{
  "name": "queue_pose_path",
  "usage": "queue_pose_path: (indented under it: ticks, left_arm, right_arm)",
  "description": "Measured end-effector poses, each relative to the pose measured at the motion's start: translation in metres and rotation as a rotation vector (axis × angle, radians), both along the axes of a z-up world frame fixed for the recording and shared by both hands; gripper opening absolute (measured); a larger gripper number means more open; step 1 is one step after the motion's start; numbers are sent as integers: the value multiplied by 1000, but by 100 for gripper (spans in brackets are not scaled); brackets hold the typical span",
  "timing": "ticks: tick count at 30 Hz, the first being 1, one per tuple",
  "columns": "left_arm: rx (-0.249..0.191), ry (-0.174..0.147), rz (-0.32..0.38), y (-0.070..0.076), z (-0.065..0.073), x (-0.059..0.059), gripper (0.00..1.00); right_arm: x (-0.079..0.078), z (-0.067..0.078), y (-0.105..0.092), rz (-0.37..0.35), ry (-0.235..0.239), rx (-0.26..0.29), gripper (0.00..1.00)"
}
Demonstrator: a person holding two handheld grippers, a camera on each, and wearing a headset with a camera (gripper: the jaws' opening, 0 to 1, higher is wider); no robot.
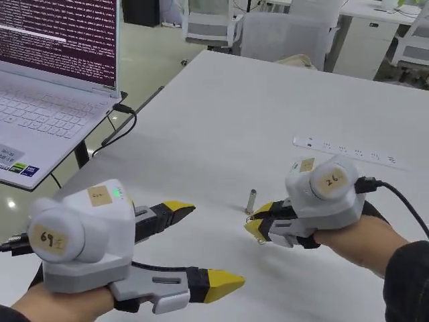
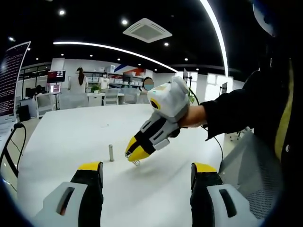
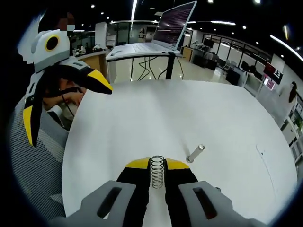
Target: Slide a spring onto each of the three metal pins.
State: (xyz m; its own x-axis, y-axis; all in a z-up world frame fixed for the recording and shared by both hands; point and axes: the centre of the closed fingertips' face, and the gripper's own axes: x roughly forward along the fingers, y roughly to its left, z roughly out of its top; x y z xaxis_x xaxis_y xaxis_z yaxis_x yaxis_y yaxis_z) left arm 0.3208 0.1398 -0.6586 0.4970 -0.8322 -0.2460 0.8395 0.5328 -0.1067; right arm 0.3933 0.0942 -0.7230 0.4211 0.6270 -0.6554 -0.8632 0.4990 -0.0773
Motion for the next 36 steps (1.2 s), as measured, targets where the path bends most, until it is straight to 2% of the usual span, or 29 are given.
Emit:
queue_pose_path:
  ticks: [6,8,10,16,24,36]
  left_arm:
    - [-2,-3,-6,-1,1,1,73]
    - [-3,-4,-6,-1,1,1,72]
    - [-2,-4,-8,-2,1,1,72]
    - [-2,-5,-14,-3,1,1,72]
    - [-3,-8,-20,-4,2,1,73]
    - [-5,-4,-21,-4,1,3,73]
  right_arm:
    - [0,16,-2,-76,-4,116,8]
    - [0,18,-3,-95,1,141,8]
    - [2,21,-6,-133,7,188,8]
    - [3,25,-10,-182,-5,238,8]
    - [12,43,-9,-218,-77,301,8]
    - [29,62,-9,-237,-145,338,8]
